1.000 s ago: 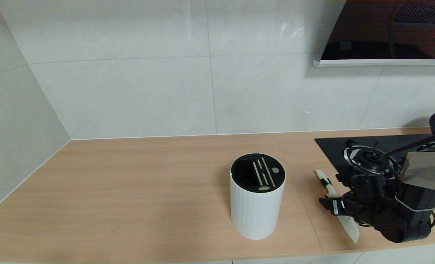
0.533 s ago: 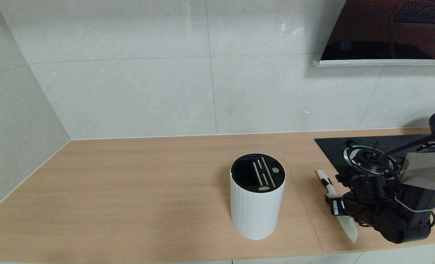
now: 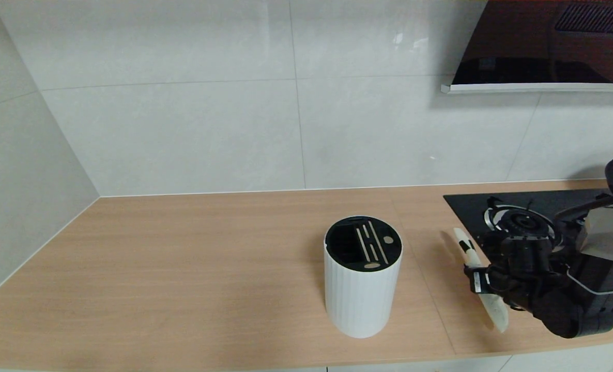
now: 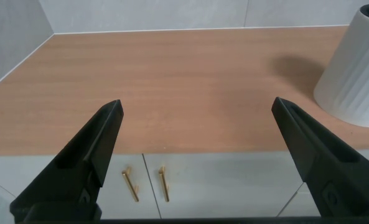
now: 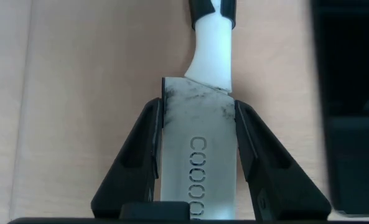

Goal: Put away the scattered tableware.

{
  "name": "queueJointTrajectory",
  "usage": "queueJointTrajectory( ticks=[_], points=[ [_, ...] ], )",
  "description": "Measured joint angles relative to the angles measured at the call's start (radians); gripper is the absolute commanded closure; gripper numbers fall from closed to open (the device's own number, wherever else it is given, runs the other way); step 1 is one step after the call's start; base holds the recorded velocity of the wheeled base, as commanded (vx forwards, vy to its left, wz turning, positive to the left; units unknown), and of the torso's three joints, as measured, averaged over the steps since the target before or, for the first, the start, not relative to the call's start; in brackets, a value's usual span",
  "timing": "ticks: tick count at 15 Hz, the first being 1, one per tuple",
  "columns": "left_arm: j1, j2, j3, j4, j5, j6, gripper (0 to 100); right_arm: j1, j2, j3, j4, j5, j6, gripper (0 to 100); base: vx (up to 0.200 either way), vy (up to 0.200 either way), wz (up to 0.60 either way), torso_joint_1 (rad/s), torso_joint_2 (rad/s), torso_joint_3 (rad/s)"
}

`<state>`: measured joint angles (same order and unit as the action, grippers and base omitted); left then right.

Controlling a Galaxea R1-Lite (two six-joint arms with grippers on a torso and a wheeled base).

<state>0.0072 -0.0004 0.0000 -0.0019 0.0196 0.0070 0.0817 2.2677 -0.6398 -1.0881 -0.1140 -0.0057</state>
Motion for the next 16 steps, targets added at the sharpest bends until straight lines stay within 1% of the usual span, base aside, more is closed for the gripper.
queueJointTrajectory(
  ticks=[3,4,6,7,9,10,11,12,13,14,15,16],
  points=[
    [0.000,0.000,-0.017,0.004,-0.011,0.007,0,0.009,-0.134,0.025,-0.003,0.000,-0.002,100,0.000,0.000,0.00,0.000,0.00,0.000],
    [0.000,0.006,-0.055,0.022,-0.026,0.007,0,0.014,-0.188,0.030,0.002,0.000,-0.003,100,0.000,0.000,0.00,0.000,0.00,0.000],
    [0.000,0.065,-0.204,0.078,-0.093,0.007,0,0.043,-0.313,0.006,0.055,0.003,-0.009,100,0.000,0.000,0.00,0.000,0.00,0.000],
    [0.000,0.126,-0.283,0.094,-0.132,0.007,0,0.063,-0.374,-0.026,0.128,0.003,-0.009,100,0.000,0.000,0.00,0.000,0.00,0.000],
    [-0.001,0.308,-0.451,0.116,-0.206,0.005,0,0.126,-0.498,-0.109,0.317,0.001,0.007,100,0.000,0.000,0.00,0.000,0.00,0.000],
    [-0.007,0.417,-0.535,0.123,-0.235,-0.001,0,0.171,-0.558,-0.145,0.393,0.000,0.019,100,0.000,0.000,0.00,0.000,0.00,0.000],
    [-0.027,0.538,-0.623,0.117,-0.261,-0.028,0,0.224,-0.617,-0.177,0.457,0.000,0.026,100,0.000,0.000,0.00,0.000,0.00,0.000],
    [-0.071,0.649,-0.689,0.090,-0.279,-0.090,0,0.276,-0.669,-0.195,0.511,-0.001,0.030,100,0.000,0.000,0.00,0.000,0.00,0.000],
    [-0.145,0.753,-0.747,0.041,-0.295,-0.184,0,0.326,-0.715,-0.209,0.546,-0.002,0.031,100,0.000,0.000,0.00,0.000,0.00,0.000],
    [-0.230,0.857,-0.791,-0.037,-0.307,-0.306,0,0.376,-0.755,-0.218,0.570,-0.003,0.033,100,0.000,0.000,0.00,0.000,0.00,0.000],
    [-0.297,0.954,-0.813,-0.150,-0.315,-0.404,0,0.425,-0.786,-0.219,0.586,-0.014,0.034,100,0.000,0.000,0.00,0.000,0.00,0.000],
    [-0.340,1.033,-0.814,-0.259,-0.321,-0.459,0,0.466,-0.805,-0.219,0.601,-0.031,0.035,100,0.000,0.000,0.00,0.000,0.00,0.000]
  ],
)
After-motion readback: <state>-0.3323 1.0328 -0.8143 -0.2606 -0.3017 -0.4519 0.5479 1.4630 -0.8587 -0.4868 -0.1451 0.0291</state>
